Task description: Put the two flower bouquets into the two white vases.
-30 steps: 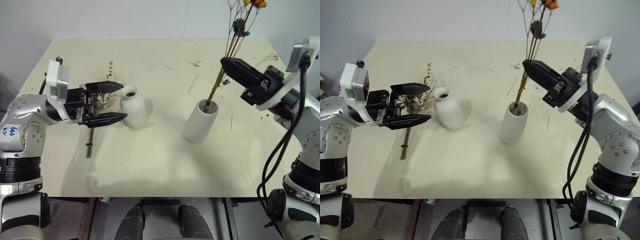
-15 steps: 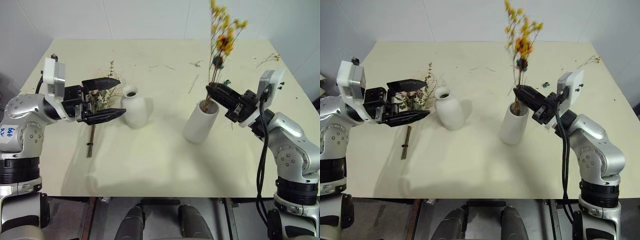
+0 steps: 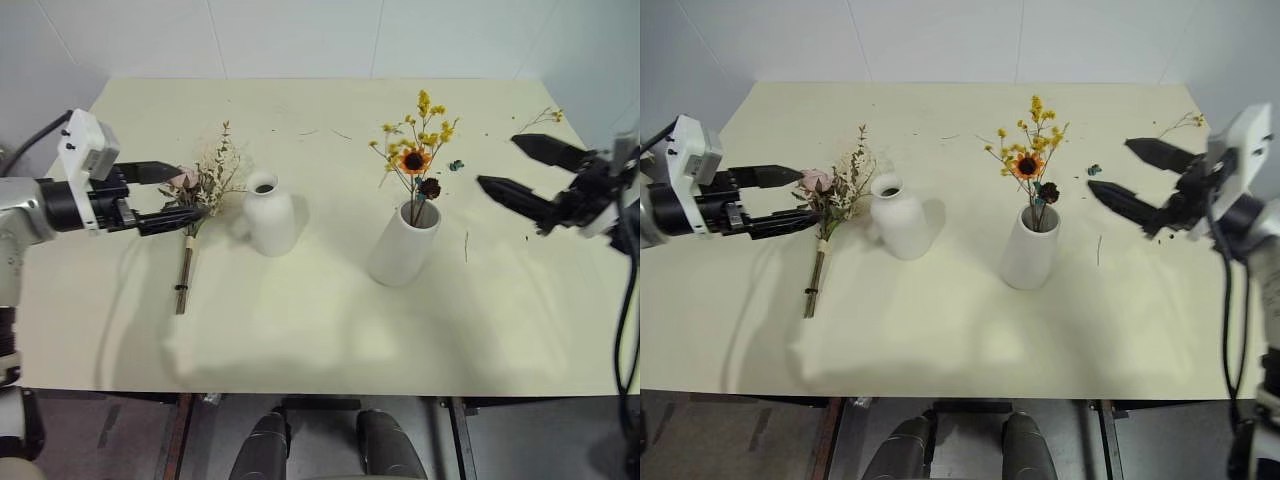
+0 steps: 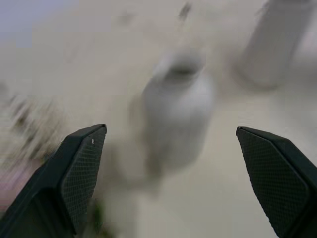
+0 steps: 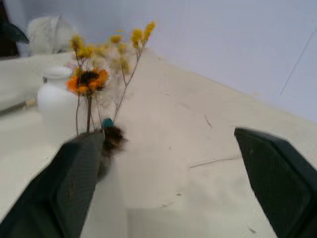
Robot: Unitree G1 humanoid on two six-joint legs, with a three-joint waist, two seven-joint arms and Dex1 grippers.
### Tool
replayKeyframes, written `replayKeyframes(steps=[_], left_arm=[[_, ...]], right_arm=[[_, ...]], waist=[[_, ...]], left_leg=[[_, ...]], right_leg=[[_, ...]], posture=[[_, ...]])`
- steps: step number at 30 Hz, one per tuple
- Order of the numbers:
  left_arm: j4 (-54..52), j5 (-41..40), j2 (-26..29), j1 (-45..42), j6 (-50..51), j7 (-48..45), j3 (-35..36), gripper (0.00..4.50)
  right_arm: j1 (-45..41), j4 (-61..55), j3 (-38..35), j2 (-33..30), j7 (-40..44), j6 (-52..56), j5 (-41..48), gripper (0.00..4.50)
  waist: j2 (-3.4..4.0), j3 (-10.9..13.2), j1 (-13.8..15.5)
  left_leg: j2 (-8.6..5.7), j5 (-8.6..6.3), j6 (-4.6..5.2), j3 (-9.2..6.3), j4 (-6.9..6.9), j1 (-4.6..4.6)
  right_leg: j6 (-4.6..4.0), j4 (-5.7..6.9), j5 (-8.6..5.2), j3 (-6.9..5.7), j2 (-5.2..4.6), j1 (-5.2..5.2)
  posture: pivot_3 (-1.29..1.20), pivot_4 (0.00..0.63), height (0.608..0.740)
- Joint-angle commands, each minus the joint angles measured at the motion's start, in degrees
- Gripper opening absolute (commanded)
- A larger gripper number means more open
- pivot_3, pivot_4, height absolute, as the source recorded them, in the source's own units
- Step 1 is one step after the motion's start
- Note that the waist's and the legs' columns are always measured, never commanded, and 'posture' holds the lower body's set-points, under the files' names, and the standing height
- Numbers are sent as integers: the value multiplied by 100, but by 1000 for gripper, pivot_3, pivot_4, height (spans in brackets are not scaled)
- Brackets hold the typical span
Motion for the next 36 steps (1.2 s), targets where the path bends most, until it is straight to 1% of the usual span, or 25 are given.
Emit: replayKeyframes(steps=[1,3,5,9,12,14,17,19,21,22,25,27,31,33,36], left_arm=[[23,326,541,-331,992,56,-363,4500],[24,535,664,-511,1444,278,-587,4500],[-11,696,666,-709,1916,545,-762,4500],[-156,953,778,-780,2736,820,-1101,4500],[-784,728,405,-596,3696,1193,-1007,4500],[-1053,612,244,-456,4010,1312,-890,4500],[-1534,521,-147,-120,4508,1652,-739,4500],[-1847,497,-587,9,4884,1973,-578,4500],[-1937,570,-848,139,4933,2252,-479,4500],[-1906,653,-876,218,4823,2371,-488,4500],[-1769,781,-1203,359,4681,2784,-322,4500],[-1719,803,-1302,485,4568,2899,-328,4500],[-1602,902,-1779,609,4404,3297,-245,4500],[-1524,1022,-1842,582,4227,3470,-247,4500],[-1396,983,-1813,385,4193,3483,-184,4500]], right_arm=[[-147,170,-46,-470,897,125,196,4470],[-129,197,39,-748,1355,411,351,4470],[-172,266,149,-864,1670,505,383,4470],[-501,393,403,-730,1766,452,262,4470],[-593,265,475,-542,1755,450,344,4470],[-609,63,491,-433,1653,544,413,4470],[-485,-247,425,-353,1629,678,546,4470],[-370,-432,310,-387,1649,780,656,4470],[-317,-596,217,-403,1584,902,783,4470],[-308,-686,194,-396,1518,961,835,4470],[-245,-921,66,-386,1368,1168,1054,4470],[-188,-1049,-3,-372,1273,1263,1152,4470],[18,-1274,-195,-378,1122,1425,1353,4470],[53,-1314,-246,-392,1051,1476,1429,4470],[65,-1342,-283,-413,1003,1496,1483,4470]], waist=[[0,0,-9],[5,3,-11],[6,4,-9],[6,4,-66],[4,5,-95],[4,5,-94],[4,5,-87],[3,3,-82],[2,4,-67],[2,4,-68],[2,3,-38],[2,3,-13],[1,2,54],[1,2,94],[0,2,114]], left_leg=[[8,-3,1,2,0,1],[13,-5,1,2,-5,0],[15,-5,2,4,-6,-1],[20,-6,0,8,-2,-1],[23,-7,0,10,-3,-5],[23,-7,-1,11,-2,-6],[24,-7,-1,13,2,-23],[25,-6,-3,18,13,-50],[27,-5,-4,16,35,-76],[27,-5,-4,16,42,-82],[27,-5,-4,18,50,-78],[27,-5,-4,19,60,-77],[26,-5,-4,23,80,-77],[25,-5,-4,22,91,-75],[27,-4,-7,24,111,-76]], right_leg=[[-2,-3,-1,0,7,2],[-3,-9,-1,0,13,2],[-4,-7,-2,0,15,0],[-4,-5,-2,1,21,-1],[-5,0,-2,6,23,-10],[-4,1,-2,9,24,-11],[-5,15,-3,13,24,-32],[-6,33,-3,23,28,-67],[-7,44,-1,23,32,-87],[-9,49,0,23,32,-92],[-12,59,2,26,33,-93],[-14,67,3,27,34,-93],[-14,69,9,32,35,-87],[-12,69,14,32,35,-79],[-14,68,30,32,38,-74]], posture=[[0,150,740],[0,150,740],[0,150,740],[0,150,740],[0,150,740],[0,150,740],[0,150,740],[0,150,740],[0,150,740],[0,150,740],[0,150,740],[0,150,740],[0,150,740],[0,150,740],[0,150,740]])
